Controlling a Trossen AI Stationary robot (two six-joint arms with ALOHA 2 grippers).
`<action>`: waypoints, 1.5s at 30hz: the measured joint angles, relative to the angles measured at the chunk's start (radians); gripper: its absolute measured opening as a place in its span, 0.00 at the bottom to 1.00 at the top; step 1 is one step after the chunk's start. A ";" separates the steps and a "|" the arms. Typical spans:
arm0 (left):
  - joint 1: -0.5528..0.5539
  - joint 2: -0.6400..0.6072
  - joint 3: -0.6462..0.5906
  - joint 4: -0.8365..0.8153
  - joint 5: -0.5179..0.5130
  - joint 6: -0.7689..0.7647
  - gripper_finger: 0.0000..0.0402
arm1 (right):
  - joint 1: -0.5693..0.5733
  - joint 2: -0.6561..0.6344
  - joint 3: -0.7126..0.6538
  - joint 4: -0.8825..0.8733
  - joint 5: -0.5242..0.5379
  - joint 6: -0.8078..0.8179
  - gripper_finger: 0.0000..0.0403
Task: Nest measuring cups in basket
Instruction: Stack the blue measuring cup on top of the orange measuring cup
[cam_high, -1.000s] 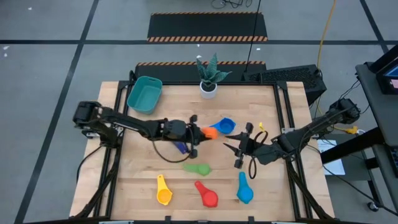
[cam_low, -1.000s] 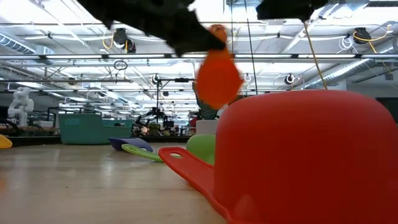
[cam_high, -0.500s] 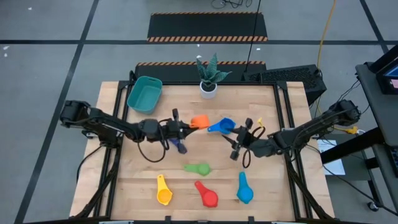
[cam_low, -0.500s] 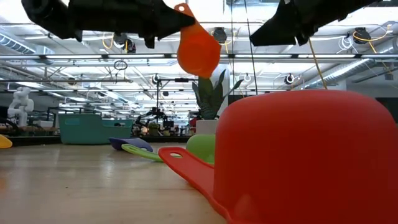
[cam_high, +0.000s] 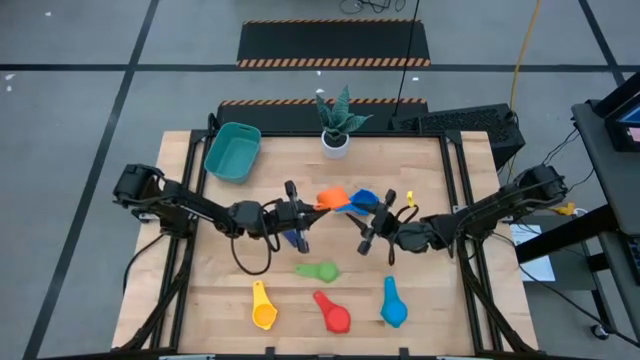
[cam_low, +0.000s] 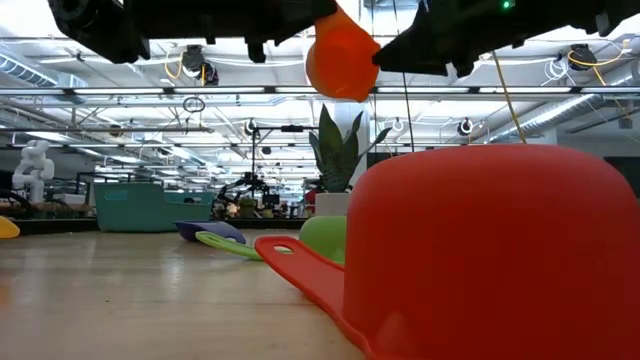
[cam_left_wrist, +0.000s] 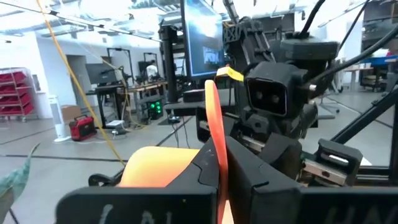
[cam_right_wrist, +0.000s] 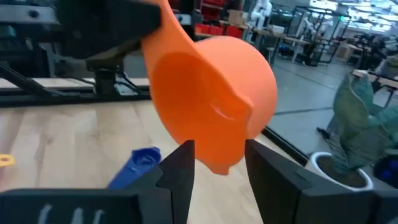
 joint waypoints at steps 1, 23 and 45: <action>-0.002 0.002 0.002 -0.001 -0.002 0.002 0.02 | -0.004 0.005 0.000 0.003 0.000 0.002 0.34; -0.012 0.002 0.009 0.026 0.038 -0.047 0.05 | -0.044 0.000 0.002 0.033 0.008 -0.004 0.02; -0.119 -0.261 0.009 -0.371 -0.310 0.108 0.64 | -0.022 -0.260 0.000 -0.509 -0.151 0.384 0.00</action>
